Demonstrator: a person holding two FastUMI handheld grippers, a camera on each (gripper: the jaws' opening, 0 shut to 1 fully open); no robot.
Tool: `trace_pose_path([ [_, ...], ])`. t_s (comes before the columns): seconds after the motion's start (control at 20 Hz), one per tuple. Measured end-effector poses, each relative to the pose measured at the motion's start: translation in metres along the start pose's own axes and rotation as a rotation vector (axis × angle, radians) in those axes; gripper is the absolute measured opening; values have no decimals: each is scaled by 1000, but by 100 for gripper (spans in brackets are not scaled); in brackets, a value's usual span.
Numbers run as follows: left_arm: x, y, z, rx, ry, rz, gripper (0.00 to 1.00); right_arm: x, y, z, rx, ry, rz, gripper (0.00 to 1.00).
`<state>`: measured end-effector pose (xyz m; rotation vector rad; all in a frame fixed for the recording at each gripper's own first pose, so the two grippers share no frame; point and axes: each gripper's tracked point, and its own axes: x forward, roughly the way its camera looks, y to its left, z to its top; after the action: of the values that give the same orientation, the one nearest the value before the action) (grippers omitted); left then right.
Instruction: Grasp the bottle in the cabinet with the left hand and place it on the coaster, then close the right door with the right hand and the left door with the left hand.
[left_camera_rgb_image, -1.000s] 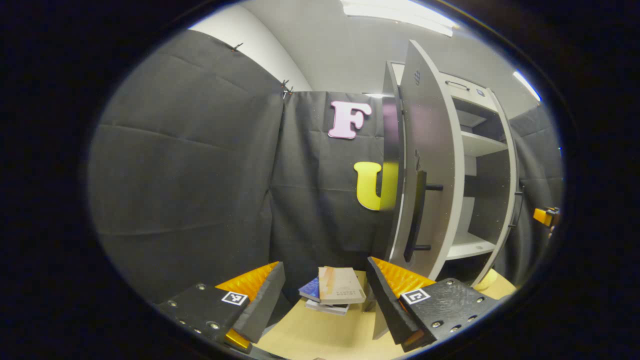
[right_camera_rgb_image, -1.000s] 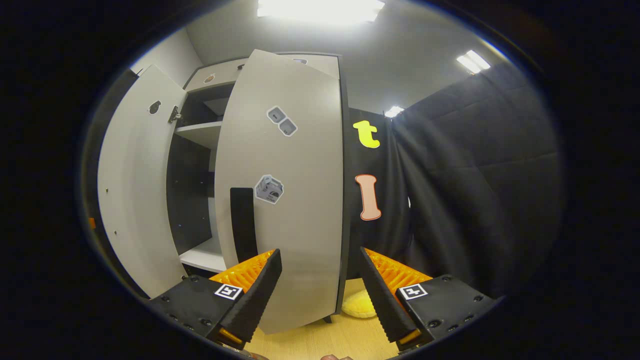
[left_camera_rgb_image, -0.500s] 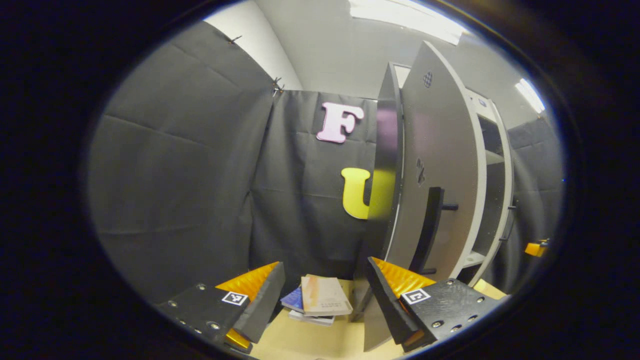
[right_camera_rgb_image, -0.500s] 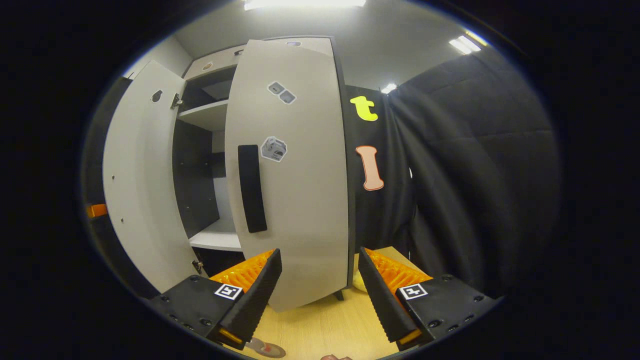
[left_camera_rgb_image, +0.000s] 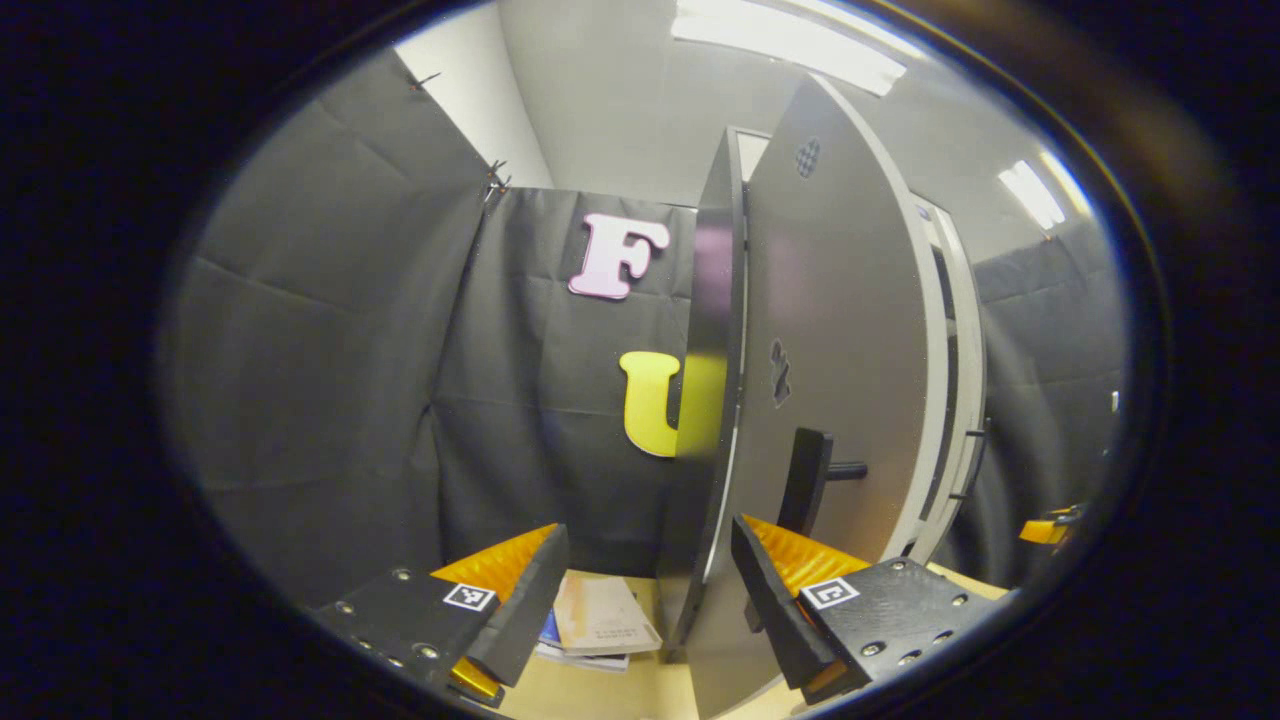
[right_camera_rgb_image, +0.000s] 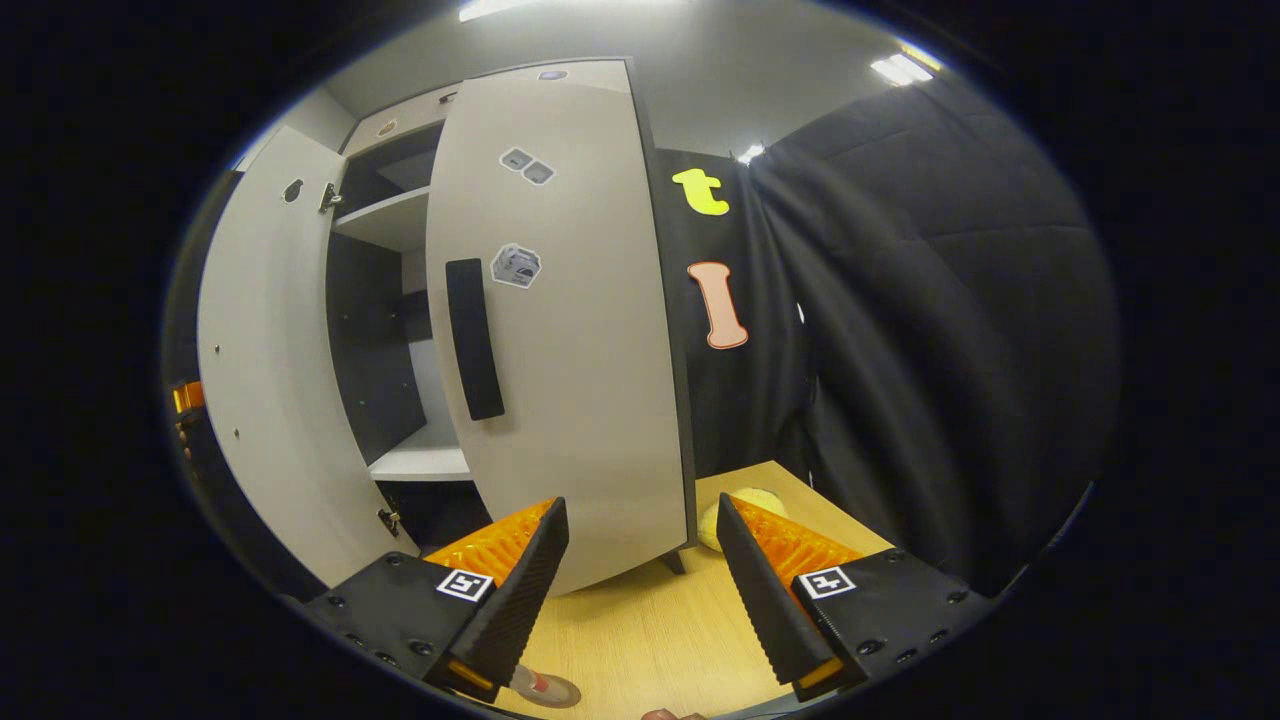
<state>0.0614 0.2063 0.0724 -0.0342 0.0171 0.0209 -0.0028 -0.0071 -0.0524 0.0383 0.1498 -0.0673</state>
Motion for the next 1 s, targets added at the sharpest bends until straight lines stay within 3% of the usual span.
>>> trace_pose_path([
  [0.05, 0, -4, 0, 0, 4, -3, 88, 0, -2, -1, 3, 1, -4, 95],
  [0.1, 1, -6, 1, 3, 5, -5, 100, -1, -5, -3, 5, 3, -7, 95],
  [0.35, 5, -11, 1, 16, 20, 5, 100, 0, -19, -1, 18, -5, -24, 95],
  [0.4, 5, -13, 1, 18, 22, 9, 88, 1, -21, -2, 22, -5, -23, 95],
  [0.45, 4, -16, 2, 22, 23, 9, 88, 1, -22, -2, 25, -4, -21, 95],
  [0.5, 4, -21, 2, 27, 25, 6, 94, 3, -24, -2, 26, -2, -19, 95],
  [0.65, 3, -48, 1, 38, 38, -19, 94, 6, -31, -1, 25, -1, -8, 91],
  [0.8, 7, -76, -2, 40, 47, -27, 94, 10, -45, 5, 43, 2, -2, 95],
  [0.95, 9, -104, -3, 47, 40, -10, 94, 13, -67, 13, 41, -2, -11, 95],
  [1.0, 12, -109, -4, 46, 35, 18, 100, 13, -76, 15, 37, -2, -16, 95],
])
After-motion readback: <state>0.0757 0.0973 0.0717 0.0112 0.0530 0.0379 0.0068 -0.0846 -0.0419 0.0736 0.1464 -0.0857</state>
